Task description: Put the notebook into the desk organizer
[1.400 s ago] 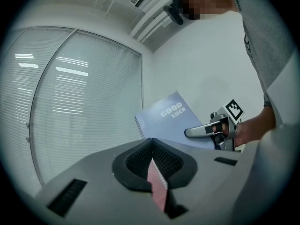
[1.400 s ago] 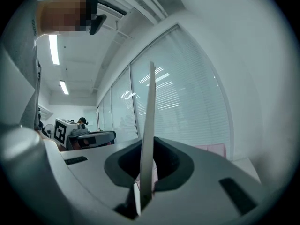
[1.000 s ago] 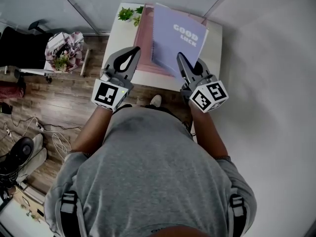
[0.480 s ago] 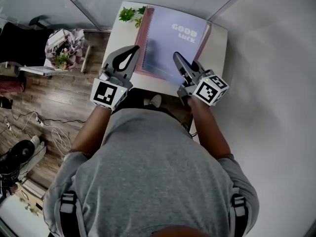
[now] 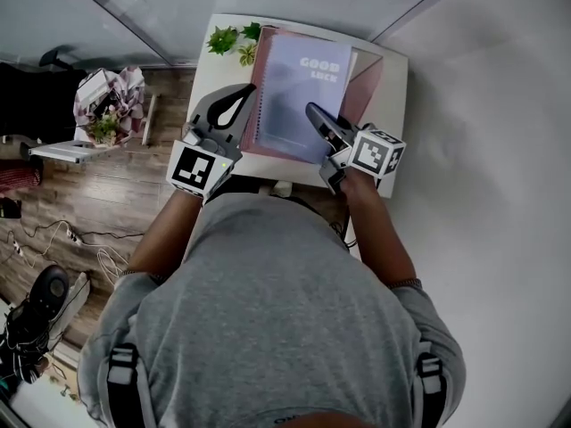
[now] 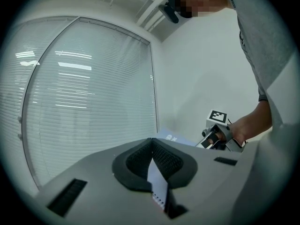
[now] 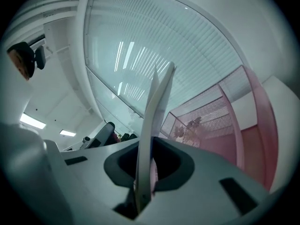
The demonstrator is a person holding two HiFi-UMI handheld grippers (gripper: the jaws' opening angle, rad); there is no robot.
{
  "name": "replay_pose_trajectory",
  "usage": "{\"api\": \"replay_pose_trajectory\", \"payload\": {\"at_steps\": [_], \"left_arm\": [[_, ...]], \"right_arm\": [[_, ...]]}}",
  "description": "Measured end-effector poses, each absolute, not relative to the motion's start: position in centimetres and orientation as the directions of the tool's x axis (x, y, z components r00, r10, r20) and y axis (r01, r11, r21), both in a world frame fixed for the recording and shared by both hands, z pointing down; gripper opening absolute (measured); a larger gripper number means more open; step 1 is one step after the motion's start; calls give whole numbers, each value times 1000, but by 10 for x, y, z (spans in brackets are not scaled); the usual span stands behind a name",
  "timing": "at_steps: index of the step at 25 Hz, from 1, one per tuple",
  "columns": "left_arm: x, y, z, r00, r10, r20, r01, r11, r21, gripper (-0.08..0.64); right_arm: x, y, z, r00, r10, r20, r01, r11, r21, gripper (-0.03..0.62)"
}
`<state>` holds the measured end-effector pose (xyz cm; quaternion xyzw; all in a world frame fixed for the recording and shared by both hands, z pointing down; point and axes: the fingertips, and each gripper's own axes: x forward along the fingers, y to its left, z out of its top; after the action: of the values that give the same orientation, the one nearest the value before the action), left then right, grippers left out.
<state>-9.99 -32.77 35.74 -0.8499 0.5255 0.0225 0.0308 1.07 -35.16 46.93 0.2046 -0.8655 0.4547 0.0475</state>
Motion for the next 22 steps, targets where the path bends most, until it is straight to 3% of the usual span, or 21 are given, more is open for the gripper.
{"api": "replay_pose_trajectory", "payload": {"at_steps": [14,22], "left_arm": [[-108,-358,376,488,-872,-42,-872,-490,22,20],[-111,-371,378,498,-866,-43,-865,-500,35,20]], "right_arm": [[-9,-375,516,-873,-261,413,-488,445,-751,57],[-10,-389,521,-761,-354,544,-643,523,-559,109]]}}
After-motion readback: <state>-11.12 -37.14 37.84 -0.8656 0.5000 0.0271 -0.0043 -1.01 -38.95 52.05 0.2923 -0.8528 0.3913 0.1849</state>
